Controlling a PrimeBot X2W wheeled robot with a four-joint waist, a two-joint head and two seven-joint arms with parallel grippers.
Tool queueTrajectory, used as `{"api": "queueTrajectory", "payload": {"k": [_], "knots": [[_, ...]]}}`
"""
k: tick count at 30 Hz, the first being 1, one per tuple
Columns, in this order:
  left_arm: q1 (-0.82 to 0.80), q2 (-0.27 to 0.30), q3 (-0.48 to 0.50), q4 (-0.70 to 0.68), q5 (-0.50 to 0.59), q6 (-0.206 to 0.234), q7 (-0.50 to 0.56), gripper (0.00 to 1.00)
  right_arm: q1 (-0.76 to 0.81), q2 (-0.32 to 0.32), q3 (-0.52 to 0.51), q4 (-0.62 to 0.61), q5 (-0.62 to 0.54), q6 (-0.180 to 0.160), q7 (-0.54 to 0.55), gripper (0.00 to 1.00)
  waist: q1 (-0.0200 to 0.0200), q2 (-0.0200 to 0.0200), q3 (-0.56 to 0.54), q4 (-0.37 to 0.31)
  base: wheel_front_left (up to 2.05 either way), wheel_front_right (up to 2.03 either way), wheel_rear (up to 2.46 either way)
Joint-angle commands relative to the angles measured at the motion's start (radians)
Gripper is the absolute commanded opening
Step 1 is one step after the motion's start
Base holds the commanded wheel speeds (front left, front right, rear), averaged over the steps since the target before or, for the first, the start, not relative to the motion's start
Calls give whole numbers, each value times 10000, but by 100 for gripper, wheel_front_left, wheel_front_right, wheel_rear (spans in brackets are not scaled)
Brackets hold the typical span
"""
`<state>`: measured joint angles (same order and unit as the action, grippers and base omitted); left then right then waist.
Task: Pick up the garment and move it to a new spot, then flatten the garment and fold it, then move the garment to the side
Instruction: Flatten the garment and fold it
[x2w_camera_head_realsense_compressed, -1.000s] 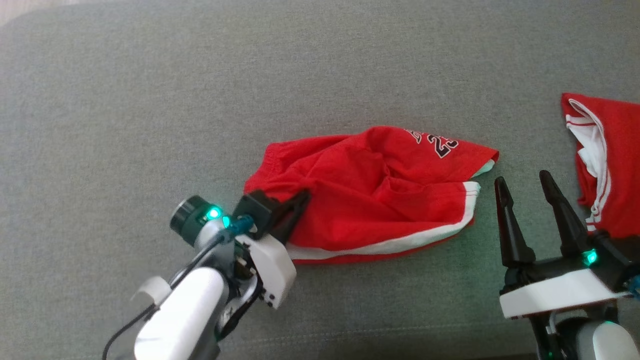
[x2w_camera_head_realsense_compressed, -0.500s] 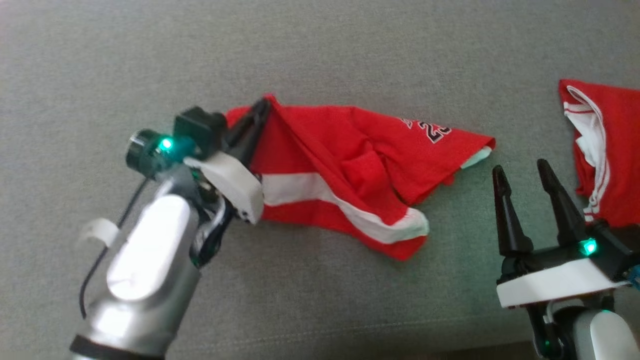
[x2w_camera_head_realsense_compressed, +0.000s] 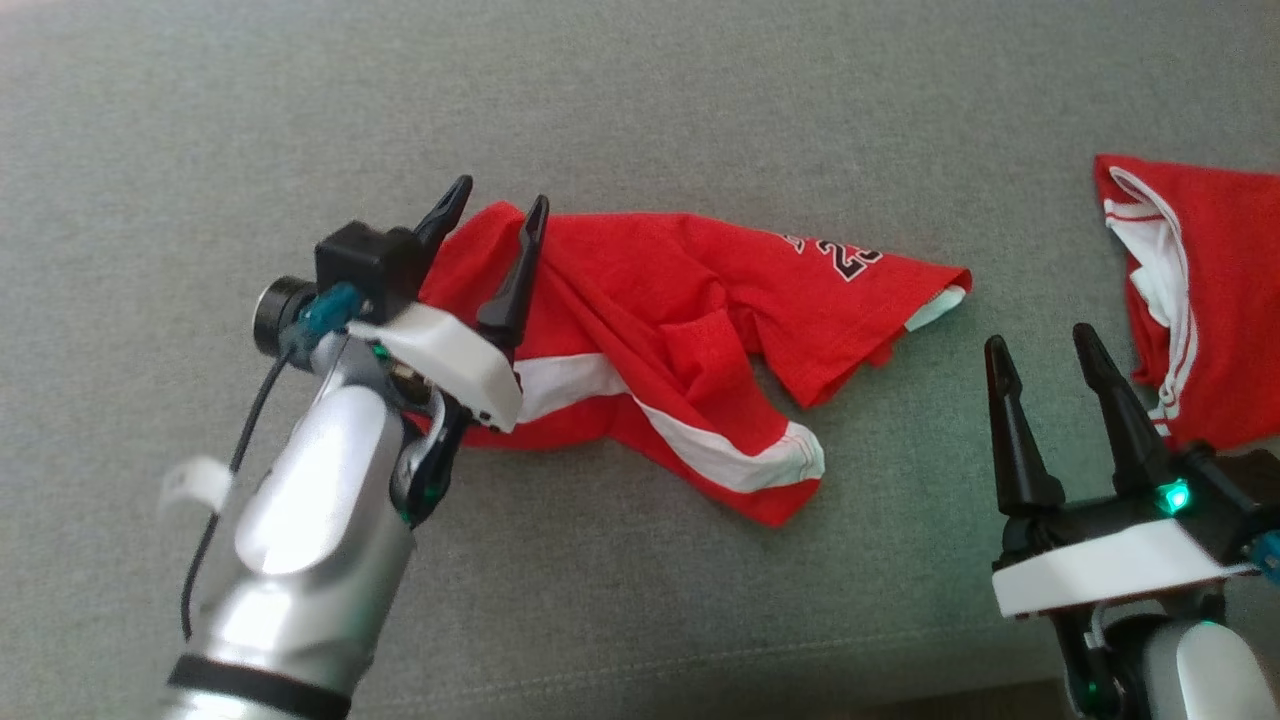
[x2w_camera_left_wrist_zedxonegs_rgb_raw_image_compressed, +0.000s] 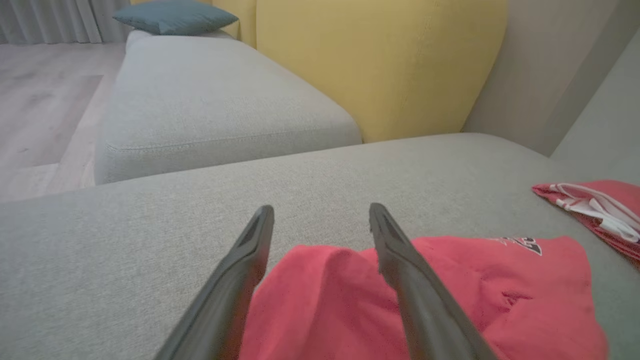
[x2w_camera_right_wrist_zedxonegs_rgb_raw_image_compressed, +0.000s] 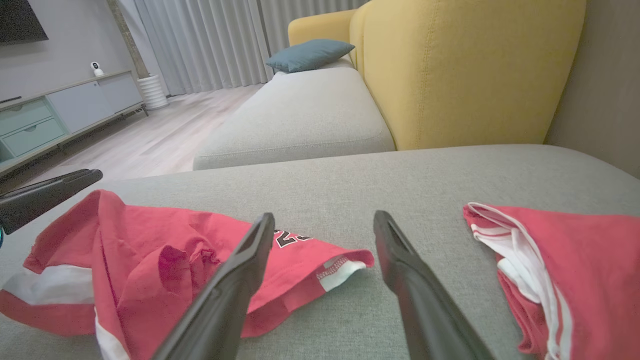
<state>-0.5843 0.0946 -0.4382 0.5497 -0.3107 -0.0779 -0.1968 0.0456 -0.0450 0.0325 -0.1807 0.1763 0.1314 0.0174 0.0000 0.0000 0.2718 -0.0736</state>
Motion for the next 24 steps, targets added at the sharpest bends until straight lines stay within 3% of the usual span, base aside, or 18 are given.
{"api": "queueTrajectory", "payload": {"k": [1, 14, 24], "knots": [[55, 192, 380, -518, 20, 153, -260, 100, -280, -53, 257, -396, -101, -7, -35, 100, 0, 0, -124, 85, 0, 0, 0], [3554, 710, 2046, -4858, 880, 2054, -646, 100, -10, -53, 334, -586, -565, -7, 336, 100, 0, 0, -925, 838, 0, 0, 0], [5075, 873, 2303, -5532, 1173, 2234, -648, 100, 331, -53, 205, -682, -607, -7, 532, 100, 0, 0, -1278, 1120, 0, 0, 0]]}}
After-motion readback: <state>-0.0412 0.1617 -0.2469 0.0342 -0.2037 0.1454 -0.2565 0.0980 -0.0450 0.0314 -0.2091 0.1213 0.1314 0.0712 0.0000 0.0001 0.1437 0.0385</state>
